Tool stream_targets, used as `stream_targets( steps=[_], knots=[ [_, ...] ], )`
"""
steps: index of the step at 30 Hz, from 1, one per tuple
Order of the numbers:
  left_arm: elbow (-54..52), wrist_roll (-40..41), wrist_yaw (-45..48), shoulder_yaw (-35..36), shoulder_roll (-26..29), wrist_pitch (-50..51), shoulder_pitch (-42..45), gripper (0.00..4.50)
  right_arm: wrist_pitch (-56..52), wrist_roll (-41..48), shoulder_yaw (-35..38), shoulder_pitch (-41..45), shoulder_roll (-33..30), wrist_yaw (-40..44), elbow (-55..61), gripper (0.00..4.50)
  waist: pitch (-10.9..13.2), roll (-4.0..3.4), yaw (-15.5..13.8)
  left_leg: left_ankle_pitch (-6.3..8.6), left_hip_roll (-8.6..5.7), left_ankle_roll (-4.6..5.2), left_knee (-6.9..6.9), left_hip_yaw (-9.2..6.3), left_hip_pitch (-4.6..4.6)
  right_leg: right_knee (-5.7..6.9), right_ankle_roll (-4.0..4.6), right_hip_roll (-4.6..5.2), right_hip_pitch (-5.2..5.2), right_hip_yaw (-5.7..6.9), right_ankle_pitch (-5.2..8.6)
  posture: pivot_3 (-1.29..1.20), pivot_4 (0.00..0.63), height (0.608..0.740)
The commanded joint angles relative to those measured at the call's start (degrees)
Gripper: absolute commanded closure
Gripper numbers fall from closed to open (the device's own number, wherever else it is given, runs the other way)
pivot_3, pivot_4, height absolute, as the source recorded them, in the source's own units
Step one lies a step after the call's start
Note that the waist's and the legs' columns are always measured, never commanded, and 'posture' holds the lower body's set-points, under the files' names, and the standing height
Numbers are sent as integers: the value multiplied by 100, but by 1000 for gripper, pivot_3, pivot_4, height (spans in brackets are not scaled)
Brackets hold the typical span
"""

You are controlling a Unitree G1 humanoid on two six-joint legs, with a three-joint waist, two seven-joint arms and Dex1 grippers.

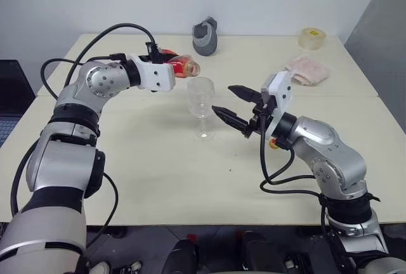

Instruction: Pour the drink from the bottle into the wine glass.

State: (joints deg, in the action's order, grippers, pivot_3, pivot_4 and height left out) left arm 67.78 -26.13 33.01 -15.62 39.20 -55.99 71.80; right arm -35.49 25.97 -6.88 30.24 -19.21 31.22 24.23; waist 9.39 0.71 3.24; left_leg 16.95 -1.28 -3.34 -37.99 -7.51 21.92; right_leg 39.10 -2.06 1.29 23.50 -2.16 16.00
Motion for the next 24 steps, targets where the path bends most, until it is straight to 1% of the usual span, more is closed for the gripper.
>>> stream_targets(
  steps=[1,24],
  knots=[
    [-3,-75,-237,-14,196,-184,374,3603,161,-19,7,-4,46,15,106,832,0,0,1,0,0,0,0,-1,1,0,0,0,0,1,0,0,150,740],
    [202,-773,-924,-481,439,-467,859,3603,359,-115,20,6,149,-32,8,832,0,0,11,0,-1,0,0,2,0,2,0,0,1,0,0,0,150,740]
  ],
)
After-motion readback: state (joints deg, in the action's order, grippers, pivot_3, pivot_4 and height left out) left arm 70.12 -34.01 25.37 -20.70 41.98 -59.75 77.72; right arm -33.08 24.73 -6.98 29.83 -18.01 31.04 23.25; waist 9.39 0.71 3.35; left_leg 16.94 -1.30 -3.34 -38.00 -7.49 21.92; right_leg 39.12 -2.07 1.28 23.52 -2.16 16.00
